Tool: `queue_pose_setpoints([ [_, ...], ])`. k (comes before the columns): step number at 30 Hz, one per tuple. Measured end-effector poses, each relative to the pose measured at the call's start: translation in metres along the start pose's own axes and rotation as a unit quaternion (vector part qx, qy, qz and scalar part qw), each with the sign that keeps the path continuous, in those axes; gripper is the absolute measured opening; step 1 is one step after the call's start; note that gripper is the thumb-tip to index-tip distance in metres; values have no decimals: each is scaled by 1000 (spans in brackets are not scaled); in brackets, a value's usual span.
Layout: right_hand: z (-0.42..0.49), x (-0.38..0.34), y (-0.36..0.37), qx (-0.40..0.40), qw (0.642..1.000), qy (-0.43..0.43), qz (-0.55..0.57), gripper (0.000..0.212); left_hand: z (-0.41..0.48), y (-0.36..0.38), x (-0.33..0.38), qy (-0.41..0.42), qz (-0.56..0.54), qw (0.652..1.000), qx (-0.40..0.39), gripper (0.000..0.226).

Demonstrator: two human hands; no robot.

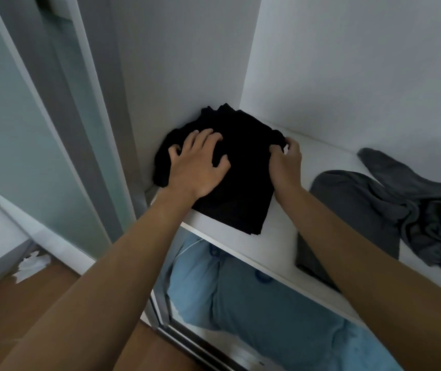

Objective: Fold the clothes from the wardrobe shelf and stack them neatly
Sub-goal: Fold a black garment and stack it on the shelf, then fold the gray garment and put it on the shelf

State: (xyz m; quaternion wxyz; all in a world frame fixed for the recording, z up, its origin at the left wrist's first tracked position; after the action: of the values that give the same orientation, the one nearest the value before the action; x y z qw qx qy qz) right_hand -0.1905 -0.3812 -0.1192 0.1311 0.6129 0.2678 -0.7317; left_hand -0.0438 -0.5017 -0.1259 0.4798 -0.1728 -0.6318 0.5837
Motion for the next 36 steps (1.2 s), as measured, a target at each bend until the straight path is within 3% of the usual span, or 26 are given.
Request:
queue_pose_setpoints([
  [2, -30, 15, 8, -18, 999, 7, 50, 31, 6, -2, 6, -7, 7, 1000, -5, 51],
  [5, -47, 25, 20, -74, 997, 24, 27, 64, 10, -13, 26, -28, 80, 996, 5, 48],
  [8, -44, 20, 7, -137, 990, 26, -23, 65, 10, -22, 59, -15, 133, 989, 61, 34],
  [12, -42, 19, -50, -225, 968, 65, -95, 53, 15, -11, 119, 97, 44, 989, 104, 27],
  [15, -51, 18, -118, -170, 970, 19, -174, 36, 22, 18, 171, 197, -68, 977, 44, 23],
  [19, -86, 21, -215, 14, 962, -23, -273, 24, 26, 80, 231, 229, -132, 957, -121, 36],
  [21, -104, 25, -259, 95, 939, -21, -331, 22, 23, 114, 255, 244, -139, 932, -228, 51],
  [24, -127, 34, -317, 166, 869, 5, -465, 27, 13, 158, 281, 260, -100, 900, -334, 66],
  [27, -142, 42, -361, 234, 824, 56, -512, 50, 4, 188, 296, 270, -5, 902, -337, 60],
  [29, -145, 46, -386, 258, 833, 99, -480, 70, 5, 193, 300, 250, -9, 910, -332, 57],
  [31, -140, 55, -410, 228, 852, 155, -446, 78, 6, 190, 302, 225, -23, 912, -342, 56],
  [33, -132, 64, -426, 163, 859, 200, -443, 58, 4, 182, 306, 205, -91, 916, -334, 51],
  [36, -130, 70, -432, 149, 886, 178, -400, 14, -10, 165, 322, 166, -267, 909, -273, 42],
])
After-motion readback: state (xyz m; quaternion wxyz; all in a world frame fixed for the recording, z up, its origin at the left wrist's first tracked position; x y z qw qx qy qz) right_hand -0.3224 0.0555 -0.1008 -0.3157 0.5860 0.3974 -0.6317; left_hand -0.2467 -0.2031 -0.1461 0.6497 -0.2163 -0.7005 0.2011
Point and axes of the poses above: each hand's wrist, its own z-axis towards the middle knuckle, its own y-axis out of the palm, x = y × z, the point moved 2 cm from there along z, towards the middle knuckle, and after that the axes turned 12 degrees about -x, right-handed, at the moved point
